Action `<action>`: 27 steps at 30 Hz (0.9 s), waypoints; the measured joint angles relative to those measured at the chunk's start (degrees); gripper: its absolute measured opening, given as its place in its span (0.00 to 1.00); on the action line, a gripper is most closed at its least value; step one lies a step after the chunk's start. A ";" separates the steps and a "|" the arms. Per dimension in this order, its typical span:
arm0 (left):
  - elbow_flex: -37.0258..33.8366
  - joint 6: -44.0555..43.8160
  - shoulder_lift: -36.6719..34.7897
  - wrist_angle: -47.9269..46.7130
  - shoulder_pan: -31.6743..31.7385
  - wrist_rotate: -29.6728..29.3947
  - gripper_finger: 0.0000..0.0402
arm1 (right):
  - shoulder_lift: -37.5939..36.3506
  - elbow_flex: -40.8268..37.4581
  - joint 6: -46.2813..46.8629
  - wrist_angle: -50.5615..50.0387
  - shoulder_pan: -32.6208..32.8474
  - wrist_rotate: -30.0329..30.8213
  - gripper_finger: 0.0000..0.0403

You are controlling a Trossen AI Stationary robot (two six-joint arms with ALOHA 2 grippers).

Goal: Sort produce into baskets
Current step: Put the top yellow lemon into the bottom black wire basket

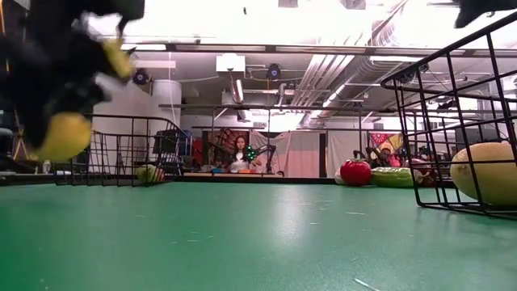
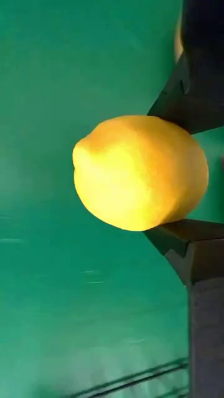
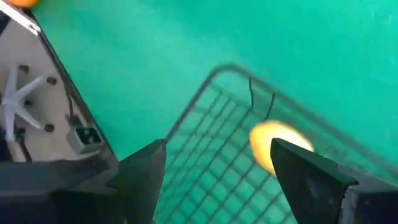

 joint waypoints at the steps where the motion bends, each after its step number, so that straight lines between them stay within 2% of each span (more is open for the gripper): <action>1: 1.29 0.00 -0.65 1.13 0.32 -0.36 0.38 | 0.13 0.00 -1.56 1.51 -1.00 0.02 0.69; 4: 5.19 0.02 -2.28 2.60 0.98 -2.27 0.38 | 2.16 0.02 -6.51 8.83 -4.49 -1.06 0.64; 7: 8.98 0.10 -3.69 2.57 1.27 -5.27 0.38 | 6.25 0.02 -12.54 15.63 -7.86 -3.82 0.54; 12: 14.08 0.63 -7.26 2.69 1.25 -8.82 0.38 | 13.39 0.00 -18.81 20.14 -11.67 -8.28 0.29; 16: 16.31 -0.42 -10.47 2.75 1.25 -11.56 0.38 | 16.96 0.00 -20.93 20.20 -12.95 -9.11 0.06; 17: 16.53 -1.02 -11.20 2.65 1.25 -12.31 0.38 | 17.52 0.00 -21.54 20.22 -13.07 -9.52 0.03; 22: 16.68 -3.77 -13.85 2.72 1.25 -14.37 0.38 | 18.40 0.00 -21.88 16.25 -13.41 -10.94 0.06; 27: 16.68 -3.47 -13.94 6.62 1.25 -14.57 0.38 | 18.29 0.11 -21.57 9.99 -13.42 -10.83 0.01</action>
